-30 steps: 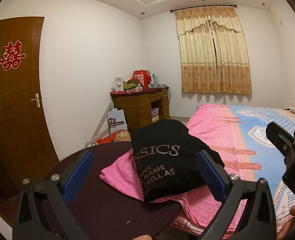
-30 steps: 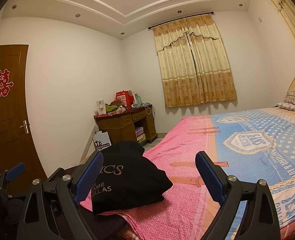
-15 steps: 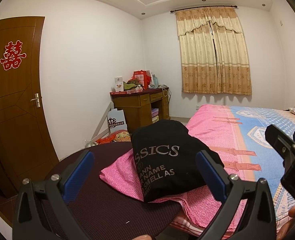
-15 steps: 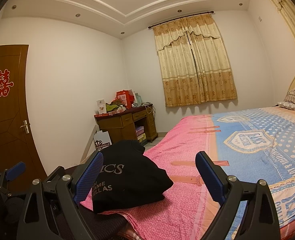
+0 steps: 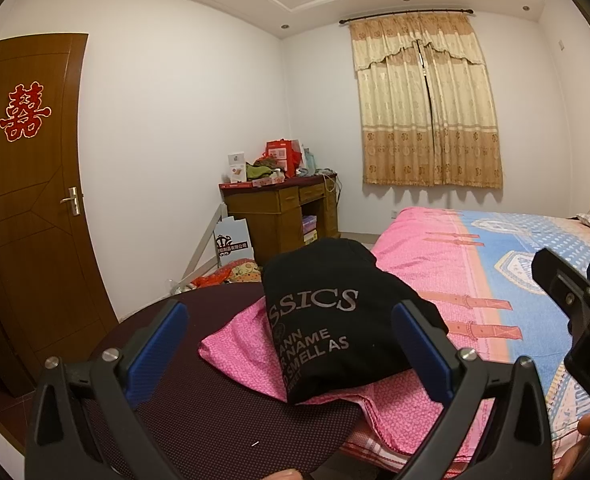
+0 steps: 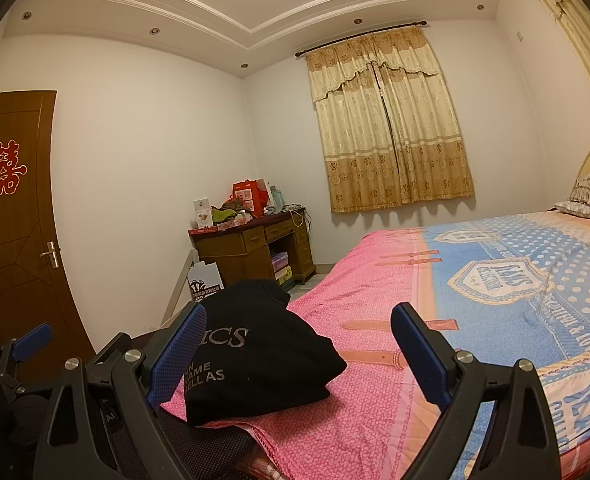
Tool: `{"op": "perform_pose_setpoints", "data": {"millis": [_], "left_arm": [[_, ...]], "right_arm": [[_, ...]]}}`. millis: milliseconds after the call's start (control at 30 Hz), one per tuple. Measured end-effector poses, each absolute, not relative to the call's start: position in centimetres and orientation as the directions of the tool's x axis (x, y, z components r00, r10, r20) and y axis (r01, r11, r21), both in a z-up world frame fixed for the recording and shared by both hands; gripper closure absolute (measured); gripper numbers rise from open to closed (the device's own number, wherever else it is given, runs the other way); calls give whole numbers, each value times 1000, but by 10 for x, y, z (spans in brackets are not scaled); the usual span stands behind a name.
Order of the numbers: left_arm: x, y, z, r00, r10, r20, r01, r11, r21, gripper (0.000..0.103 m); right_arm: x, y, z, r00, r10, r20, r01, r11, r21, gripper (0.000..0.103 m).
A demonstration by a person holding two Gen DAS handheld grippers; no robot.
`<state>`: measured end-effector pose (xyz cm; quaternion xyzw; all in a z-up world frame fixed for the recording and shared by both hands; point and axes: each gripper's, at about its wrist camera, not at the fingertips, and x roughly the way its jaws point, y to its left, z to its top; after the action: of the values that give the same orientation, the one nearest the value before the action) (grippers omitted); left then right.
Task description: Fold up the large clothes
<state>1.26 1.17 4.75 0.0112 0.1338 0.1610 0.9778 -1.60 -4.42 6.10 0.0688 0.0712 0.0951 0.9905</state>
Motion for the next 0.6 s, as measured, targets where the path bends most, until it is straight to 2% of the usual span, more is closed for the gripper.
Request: {"op": "perform_pose_setpoints", "data": {"millis": [600], "left_arm": [[14, 12, 44, 908, 350, -232, -335, 937, 101, 0]], "right_arm": [[-18, -42, 55, 973, 189, -131, -168, 974, 154, 9]]}}
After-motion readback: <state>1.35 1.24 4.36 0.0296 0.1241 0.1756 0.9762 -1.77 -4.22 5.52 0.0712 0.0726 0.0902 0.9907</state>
